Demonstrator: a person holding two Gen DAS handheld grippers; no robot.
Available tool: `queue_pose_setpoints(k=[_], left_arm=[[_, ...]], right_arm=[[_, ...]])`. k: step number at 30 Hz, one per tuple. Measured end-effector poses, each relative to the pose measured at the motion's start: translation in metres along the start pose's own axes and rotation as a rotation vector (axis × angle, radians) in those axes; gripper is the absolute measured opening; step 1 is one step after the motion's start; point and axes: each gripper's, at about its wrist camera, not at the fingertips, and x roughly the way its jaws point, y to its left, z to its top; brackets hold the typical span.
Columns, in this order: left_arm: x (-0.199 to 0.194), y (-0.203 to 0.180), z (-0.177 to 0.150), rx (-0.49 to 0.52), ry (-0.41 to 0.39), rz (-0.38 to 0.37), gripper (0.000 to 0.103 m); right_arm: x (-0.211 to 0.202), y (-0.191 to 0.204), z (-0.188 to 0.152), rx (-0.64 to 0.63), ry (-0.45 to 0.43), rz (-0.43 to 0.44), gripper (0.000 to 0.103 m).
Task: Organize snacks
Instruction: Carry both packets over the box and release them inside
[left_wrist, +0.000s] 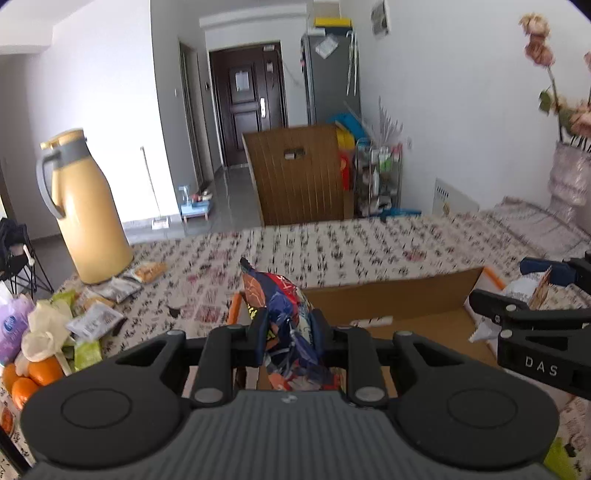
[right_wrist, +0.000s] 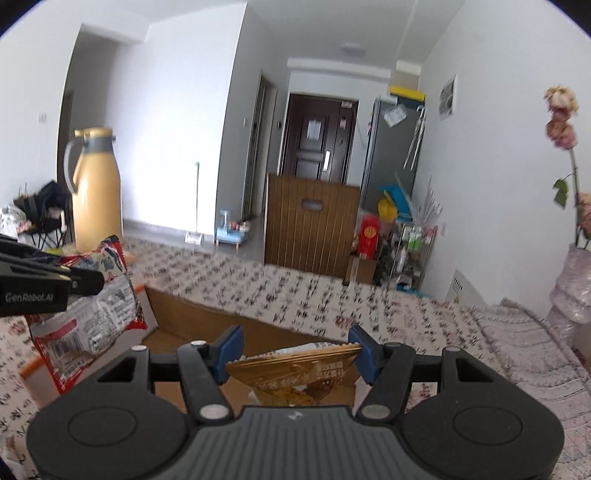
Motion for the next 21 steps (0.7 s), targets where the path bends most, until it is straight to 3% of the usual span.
queue_pose_setpoints(k=[6,11,13,15,17,21], left_arm=[[0.032,0.002,-0.012,-0.004,0.082,-0.003,0.024],[0.04,0.003,-0.017,-0.004,0.105,0.0,0.024],[0.039,0.005,-0.018,-0.009,0.096,0.0,0.028],[0.036,0.007,-0.017,-0.017,0.085,0.003,0.038],[0.031,0.007,-0.016,-0.019,0.062,0.024,0.064],[0.016,0.011,-0.016,-0.03,0.004,0.038,0.093]], right_arm=[[0.032,0.003,-0.008,-0.007,0.069,0.002,0.062],[0.046,-0.002,-0.019,0.013,0.112,0.003,0.062],[0.047,-0.003,-0.021,0.019,0.123,0.011,0.063],[0.044,-0.006,-0.023,0.023,0.121,0.019,0.069],[0.041,-0.007,-0.023,0.026,0.112,0.021,0.088],[0.031,-0.011,-0.023,0.038,0.097,0.02,0.1]])
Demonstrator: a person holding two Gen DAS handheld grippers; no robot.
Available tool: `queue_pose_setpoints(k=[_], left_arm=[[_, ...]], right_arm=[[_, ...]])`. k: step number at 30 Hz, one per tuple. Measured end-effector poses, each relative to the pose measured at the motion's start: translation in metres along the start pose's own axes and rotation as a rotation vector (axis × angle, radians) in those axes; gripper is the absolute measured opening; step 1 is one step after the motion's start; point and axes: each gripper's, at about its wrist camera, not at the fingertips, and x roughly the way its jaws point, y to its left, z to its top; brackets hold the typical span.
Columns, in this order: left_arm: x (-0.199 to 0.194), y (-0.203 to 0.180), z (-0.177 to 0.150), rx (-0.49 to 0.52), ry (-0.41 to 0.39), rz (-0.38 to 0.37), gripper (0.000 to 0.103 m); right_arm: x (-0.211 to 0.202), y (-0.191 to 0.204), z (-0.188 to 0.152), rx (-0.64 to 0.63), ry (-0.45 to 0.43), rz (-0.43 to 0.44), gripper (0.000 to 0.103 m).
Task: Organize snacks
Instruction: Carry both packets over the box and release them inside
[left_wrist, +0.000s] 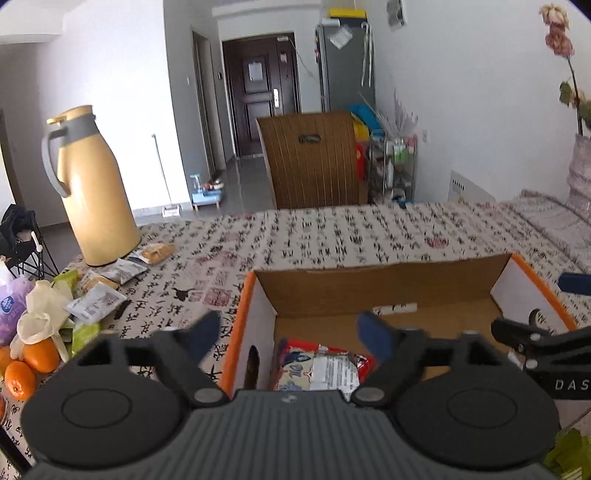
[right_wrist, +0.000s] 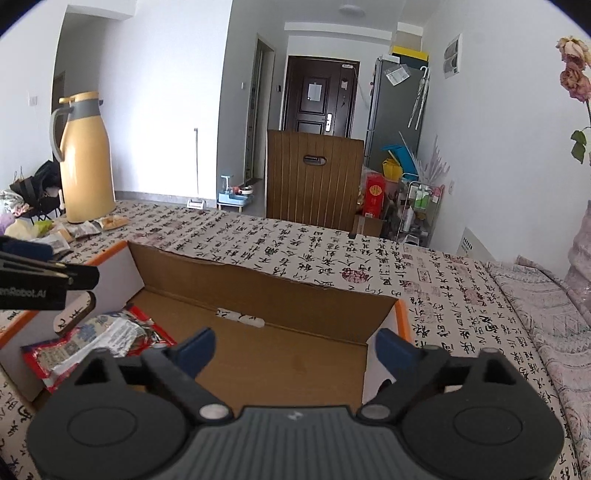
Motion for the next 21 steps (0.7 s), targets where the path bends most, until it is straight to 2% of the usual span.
queue_pose_setpoints(k=[1,3,13,21], left_arm=[[-0.004,0.0,0.0,-0.002,-0.011,0.003,0.103],[-0.014,0.001,-0.001,0.0,-0.04,0.009,0.103],[-0.043,-0.001,-0.008,0.005,-0.064,0.009,0.103],[-0.079,0.002,-0.022,-0.016,-0.094,-0.005,0.103]], right_arm=[[-0.003,-0.001,-0.001,0.003,-0.004,-0.003,0.103],[-0.008,-0.003,-0.002,0.009,-0.007,-0.006,0.103],[-0.042,-0.006,-0.011,0.035,-0.049,-0.012,0.103],[-0.086,-0.008,-0.019,0.039,-0.116,-0.01,0.103]])
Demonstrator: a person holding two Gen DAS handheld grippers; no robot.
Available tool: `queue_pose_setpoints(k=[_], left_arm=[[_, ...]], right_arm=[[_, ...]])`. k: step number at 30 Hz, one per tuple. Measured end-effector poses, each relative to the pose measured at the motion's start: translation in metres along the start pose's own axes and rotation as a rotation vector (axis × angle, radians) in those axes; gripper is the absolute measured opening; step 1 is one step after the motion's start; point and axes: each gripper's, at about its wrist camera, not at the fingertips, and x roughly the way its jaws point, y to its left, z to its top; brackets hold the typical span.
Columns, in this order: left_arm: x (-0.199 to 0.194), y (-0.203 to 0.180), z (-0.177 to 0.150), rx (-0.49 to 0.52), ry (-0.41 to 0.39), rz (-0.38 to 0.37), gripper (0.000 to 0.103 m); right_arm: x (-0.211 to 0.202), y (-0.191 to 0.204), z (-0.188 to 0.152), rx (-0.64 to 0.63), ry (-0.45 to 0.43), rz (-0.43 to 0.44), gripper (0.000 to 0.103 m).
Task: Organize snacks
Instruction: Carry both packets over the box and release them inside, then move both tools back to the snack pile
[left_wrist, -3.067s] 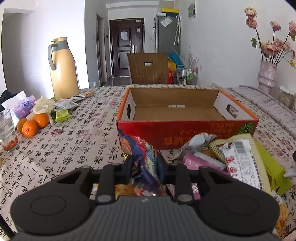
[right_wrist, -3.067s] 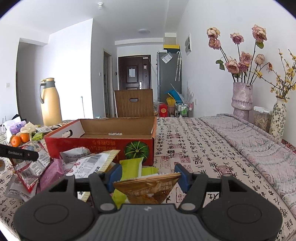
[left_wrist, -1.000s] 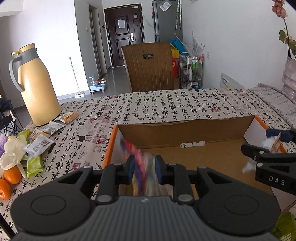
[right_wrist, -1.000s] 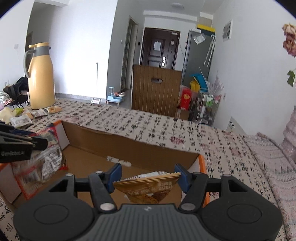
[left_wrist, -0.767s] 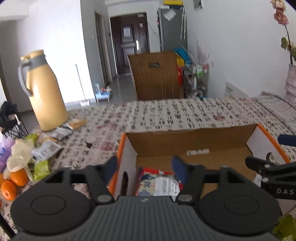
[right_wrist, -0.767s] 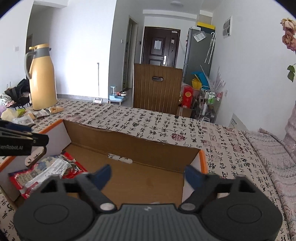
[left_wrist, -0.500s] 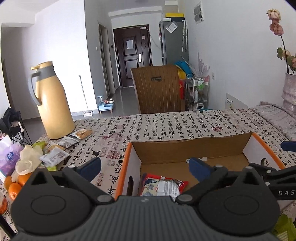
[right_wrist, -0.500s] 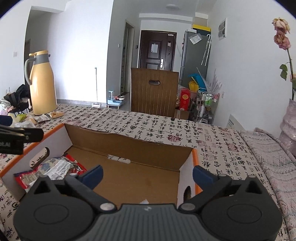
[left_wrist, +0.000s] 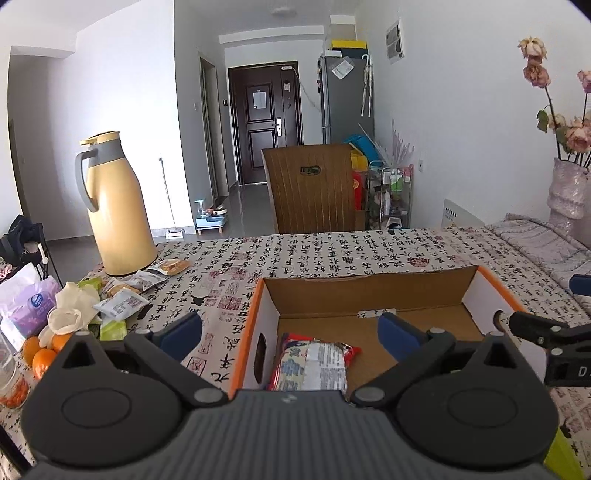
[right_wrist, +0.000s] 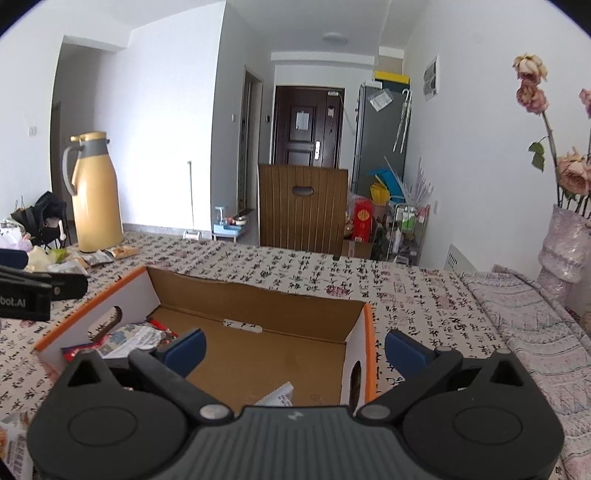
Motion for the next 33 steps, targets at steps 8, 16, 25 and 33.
queue_pose_setpoints(k=[8,16,25,33], left_arm=[[-0.039,0.004,-0.015,-0.012,-0.045,-0.002,0.103],[-0.083,0.007,-0.039,-0.019,-0.079,-0.016,0.103],[-0.125,0.013,-0.073,-0.019,-0.102,-0.026,0.103],[-0.149,0.011,-0.106,-0.041,-0.089,-0.055,0.103]], right_arm=[[-0.046,0.002,-0.014,0.003,-0.048,0.006,0.103],[-0.095,0.007,-0.031,0.011,-0.097,0.014,0.103],[-0.144,0.021,-0.057,0.021,-0.137,0.029,0.103],[-0.179,0.036,-0.089,0.025,-0.147,0.042,0.103]])
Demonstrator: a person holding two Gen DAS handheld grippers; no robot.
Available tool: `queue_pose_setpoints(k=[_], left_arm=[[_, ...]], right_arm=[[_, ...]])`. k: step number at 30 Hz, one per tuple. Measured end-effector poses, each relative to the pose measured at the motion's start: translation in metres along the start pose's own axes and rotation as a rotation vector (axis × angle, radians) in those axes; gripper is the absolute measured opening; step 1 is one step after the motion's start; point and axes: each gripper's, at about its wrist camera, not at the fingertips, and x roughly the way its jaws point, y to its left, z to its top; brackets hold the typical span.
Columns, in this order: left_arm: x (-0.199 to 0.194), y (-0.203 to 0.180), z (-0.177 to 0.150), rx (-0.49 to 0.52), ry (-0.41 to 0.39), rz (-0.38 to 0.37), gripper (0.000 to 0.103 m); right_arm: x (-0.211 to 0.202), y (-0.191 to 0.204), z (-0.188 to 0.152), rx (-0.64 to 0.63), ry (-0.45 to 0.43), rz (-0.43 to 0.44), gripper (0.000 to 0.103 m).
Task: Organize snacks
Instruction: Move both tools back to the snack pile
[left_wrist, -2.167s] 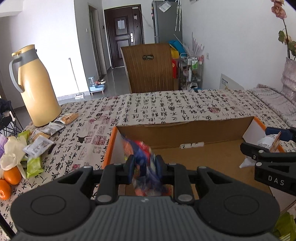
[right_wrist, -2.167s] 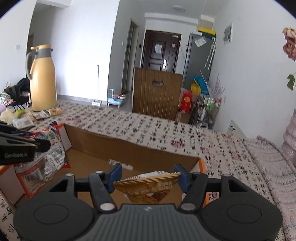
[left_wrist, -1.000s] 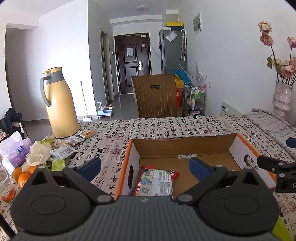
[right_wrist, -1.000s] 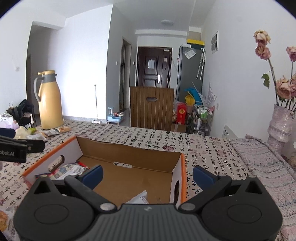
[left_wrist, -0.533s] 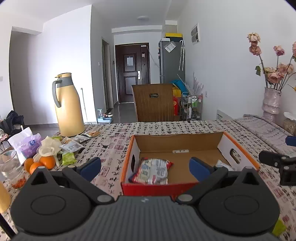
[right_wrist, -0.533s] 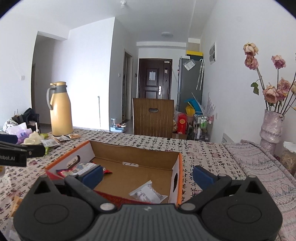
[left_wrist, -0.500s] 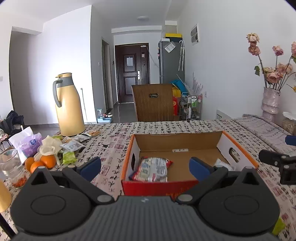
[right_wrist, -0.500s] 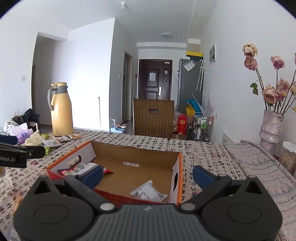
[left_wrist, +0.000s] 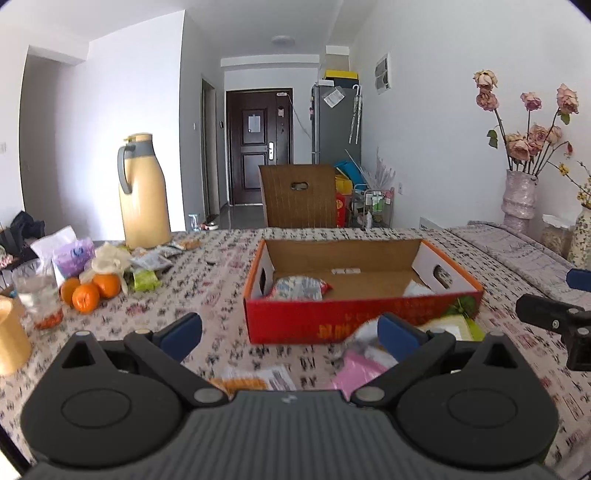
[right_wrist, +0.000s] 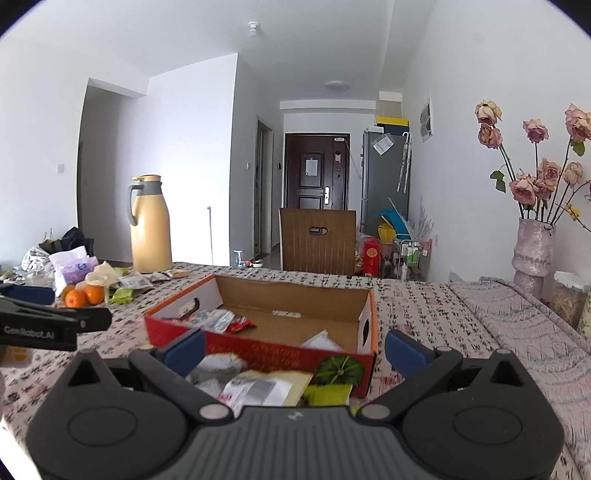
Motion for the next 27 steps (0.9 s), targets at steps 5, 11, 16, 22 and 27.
queue_pose_setpoints(k=[5,11,16,22,27], left_arm=[[-0.014,0.001,-0.025,-0.013,0.015,-0.011,0.103],[-0.027,0.003,-0.05,-0.001,0.022,-0.007,0.103],[-0.029,0.005,-0.065,-0.005,0.056,-0.01,0.103],[-0.028,0.007,-0.07,-0.015,0.065,-0.033,0.103],[-0.025,0.006,-0.074,-0.008,0.081,-0.039,0.103]], right_arm=[[-0.018,0.005,-0.022,0.048,0.01,0.008,0.103],[-0.035,0.006,-0.049,0.094,0.036,0.001,0.103],[-0.044,0.013,-0.071,0.092,0.069,-0.003,0.103],[-0.043,0.015,-0.078,0.088,0.099,-0.025,0.103],[-0.042,0.017,-0.081,0.084,0.11,-0.032,0.102]])
